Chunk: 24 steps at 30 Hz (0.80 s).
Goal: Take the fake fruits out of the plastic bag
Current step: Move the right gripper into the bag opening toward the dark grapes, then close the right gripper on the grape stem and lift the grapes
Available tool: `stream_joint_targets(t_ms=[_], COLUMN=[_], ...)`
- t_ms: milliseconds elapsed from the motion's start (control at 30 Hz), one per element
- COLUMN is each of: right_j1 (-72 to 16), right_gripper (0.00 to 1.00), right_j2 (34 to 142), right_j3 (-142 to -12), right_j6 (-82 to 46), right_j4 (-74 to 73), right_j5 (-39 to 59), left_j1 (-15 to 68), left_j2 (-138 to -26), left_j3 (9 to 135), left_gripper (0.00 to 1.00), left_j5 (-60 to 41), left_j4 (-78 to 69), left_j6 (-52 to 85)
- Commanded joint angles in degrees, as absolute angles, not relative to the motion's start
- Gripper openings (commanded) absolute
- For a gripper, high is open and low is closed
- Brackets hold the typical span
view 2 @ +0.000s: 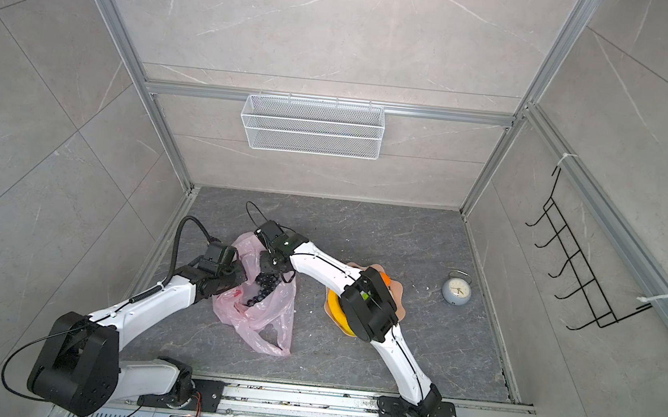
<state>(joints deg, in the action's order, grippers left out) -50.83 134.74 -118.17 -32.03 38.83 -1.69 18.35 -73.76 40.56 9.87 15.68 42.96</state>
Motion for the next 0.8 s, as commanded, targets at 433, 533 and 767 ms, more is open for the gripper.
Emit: stream_joint_targets(t_ms=[433,533,767], right_j1=[-50.38,-50.38,-50.37], right_gripper=[0.15,0.12,0.19], right_j2=[139.91,139.68,137.93], right_j3=[-123.45,-123.41,-121.47], right_j6=[-32.70,-32.67,-33.53], right_j4=[42.41,42.36,42.14], right_j5=[-1.06,-0.15,-0.28], left_j1=[18.47,18.46,18.46], left_j2=[-73.83,-73.92,-73.65], left_j3=[39.95,39.95,39.90], left_gripper=[0.00,0.00,0.00], left_j5=[9.54,9.67,9.84], left_j4=[13.61,13.71,13.80], left_j6=[43.94,43.93,43.87])
